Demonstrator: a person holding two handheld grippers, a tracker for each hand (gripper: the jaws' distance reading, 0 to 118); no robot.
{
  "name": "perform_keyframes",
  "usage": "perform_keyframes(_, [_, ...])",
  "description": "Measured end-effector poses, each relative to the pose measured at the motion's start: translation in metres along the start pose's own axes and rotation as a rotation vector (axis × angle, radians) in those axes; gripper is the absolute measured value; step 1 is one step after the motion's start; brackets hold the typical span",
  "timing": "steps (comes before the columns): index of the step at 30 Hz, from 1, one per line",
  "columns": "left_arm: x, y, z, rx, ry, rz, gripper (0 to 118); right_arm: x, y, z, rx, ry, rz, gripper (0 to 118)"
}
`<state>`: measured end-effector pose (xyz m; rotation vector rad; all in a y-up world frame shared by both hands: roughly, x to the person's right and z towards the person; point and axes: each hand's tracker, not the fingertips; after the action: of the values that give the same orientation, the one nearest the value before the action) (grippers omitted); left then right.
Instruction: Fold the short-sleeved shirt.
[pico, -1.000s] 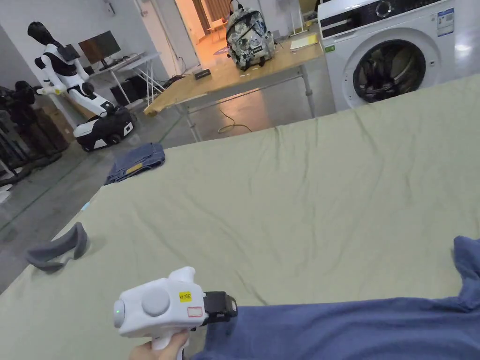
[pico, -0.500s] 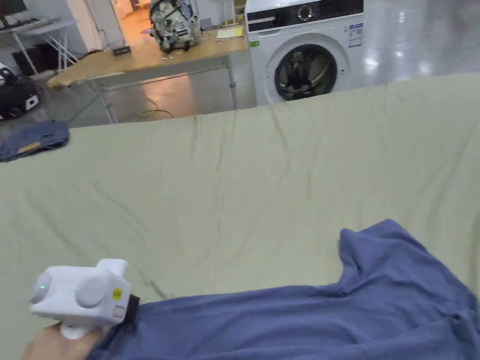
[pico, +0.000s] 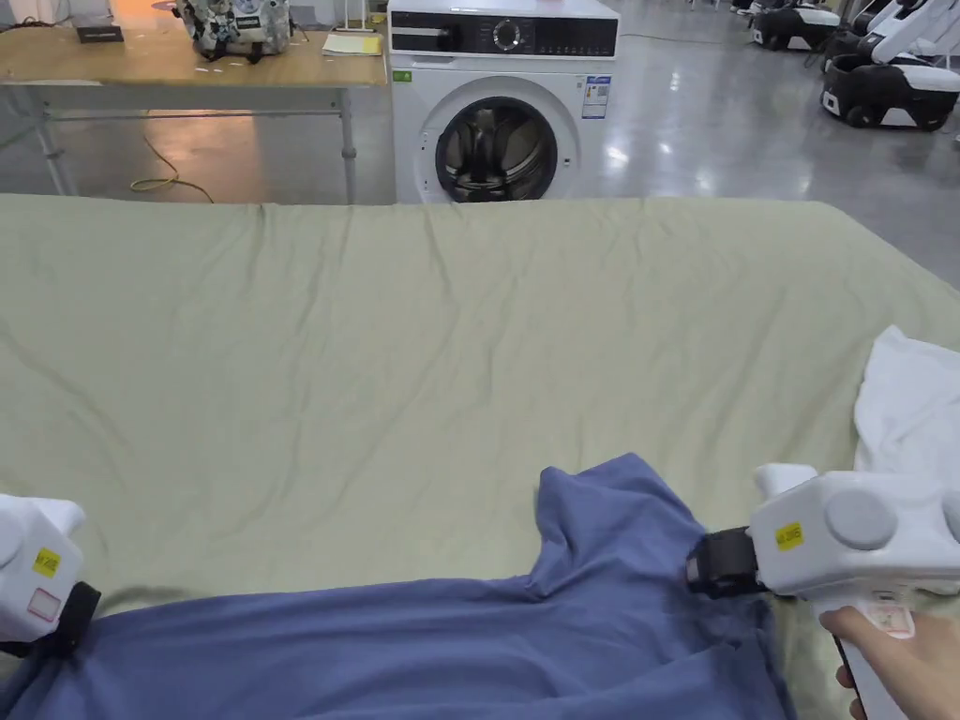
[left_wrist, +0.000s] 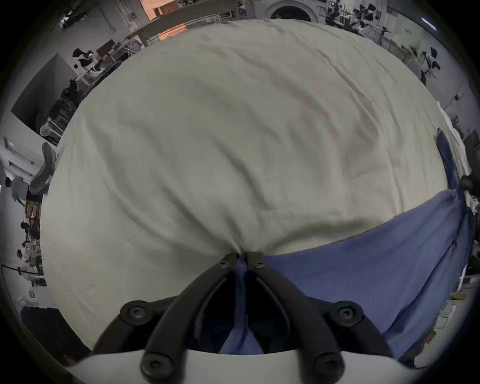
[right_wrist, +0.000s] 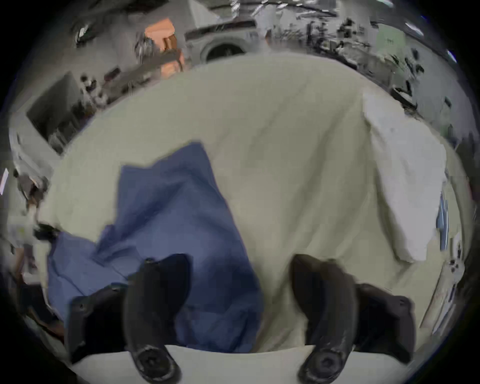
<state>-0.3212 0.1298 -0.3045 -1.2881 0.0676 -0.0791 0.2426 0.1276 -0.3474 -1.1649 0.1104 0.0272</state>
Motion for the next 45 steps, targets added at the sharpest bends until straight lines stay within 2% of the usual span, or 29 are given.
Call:
perform_keyframes(1, [0.000, -0.002, 0.001, 0.001, -0.009, 0.008, 3, -0.012, -0.004, -0.004, 0.003, -0.101, 0.086, 65])
perform_keyframes(2, [0.000, -0.003, 0.001, 0.005, -0.011, 0.014, 3, -0.020, -0.010, 0.002, 0.044, -0.101, 0.131, 65])
perform_keyframes(3, [0.001, -0.006, 0.002, 0.013, -0.013, 0.018, 3, -0.023, -0.009, 0.009, 0.058, -0.108, 0.119, 62])
perform_keyframes(4, [-0.008, -0.001, -0.003, 0.024, -0.011, 0.019, 3, -0.024, -0.008, 0.013, 0.050, -0.082, 0.091, 50])
perform_keyframes(5, [-0.008, -0.003, -0.002, 0.035, -0.010, 0.017, 3, -0.023, -0.008, 0.017, 0.053, -0.060, 0.076, 29])
perform_keyframes(6, [-0.008, -0.008, 0.000, 0.060, -0.006, 0.010, 2, -0.015, -0.010, 0.022, 0.058, -0.061, 0.062, 3])
perform_keyframes(7, [-0.008, -0.012, 0.004, 0.082, -0.007, 0.006, 2, -0.012, -0.012, 0.026, 0.062, -0.053, 0.051, 0])
perform_keyframes(10, [-0.016, -0.032, 0.030, 0.232, -0.033, 0.040, 2, -0.008, -0.024, 0.054, 0.106, 0.019, 0.002, 0])
perform_keyframes(12, [-0.044, -0.045, 0.043, 0.331, -0.139, 0.098, 2, -0.009, -0.039, 0.085, 0.175, 0.025, 0.035, 0])
perform_keyframes(14, [-0.059, -0.067, 0.070, 0.394, -0.212, 0.099, 2, -0.014, -0.056, 0.115, 0.238, 0.040, 0.089, 0])
perform_keyframes(18, [-0.081, -0.138, 0.118, 0.493, -0.257, 0.120, 2, -0.011, -0.110, 0.168, 0.339, 0.080, 0.085, 0])
perform_keyframes(22, [-0.081, -0.211, 0.131, 0.518, -0.336, 0.168, 2, 0.001, -0.167, 0.183, 0.354, 0.111, 0.037, 0])
perform_keyframes(26, [-0.069, -0.263, 0.122, 0.499, -0.331, 0.182, 2, 0.002, -0.220, 0.182, 0.336, 0.132, -0.025, 0])
perform_keyframes(31, [-0.057, -0.281, 0.087, 0.416, -0.301, 0.171, 2, -0.007, -0.247, 0.161, 0.328, 0.124, -0.093, 0])
perform_keyframes(34, [-0.053, -0.284, 0.079, 0.419, -0.283, 0.155, 2, -0.015, -0.250, 0.156, 0.323, 0.105, -0.093, 0])
perform_keyframes(35, [-0.053, -0.285, 0.079, 0.440, -0.271, 0.165, 3, -0.019, -0.251, 0.154, 0.324, 0.095, -0.076, 2])
perform_keyframes(36, [-0.052, -0.287, 0.083, 0.480, -0.255, 0.182, 7, -0.024, -0.251, 0.151, 0.319, 0.083, -0.058, 11])
perform_keyframes(37, [-0.052, -0.287, 0.085, 0.507, -0.244, 0.190, 19, -0.028, -0.252, 0.149, 0.316, 0.065, -0.046, 39])
perform_keyframes(38, [-0.051, -0.285, 0.089, 0.521, -0.212, 0.205, 31, -0.016, -0.256, 0.147, 0.318, 0.035, -0.041, 58])
perform_keyframes(39, [-0.051, -0.285, 0.095, 0.539, -0.191, 0.220, 44, -0.016, -0.259, 0.147, 0.323, 0.041, -0.047, 65])
perform_keyframes(40, [-0.051, -0.286, 0.103, 0.559, -0.177, 0.224, 57, -0.015, -0.262, 0.151, 0.338, 0.042, -0.057, 65])
perform_keyframes(42, [-0.048, -0.288, 0.123, 0.623, -0.149, 0.204, 57, -0.015, -0.269, 0.163, 0.393, 0.043, -0.115, 65])
perform_keyframes(45, [-0.035, -0.295, 0.161, 0.751, -0.094, 0.106, 57, -0.028, -0.276, 0.193, 0.518, 0.012, -0.105, 65])
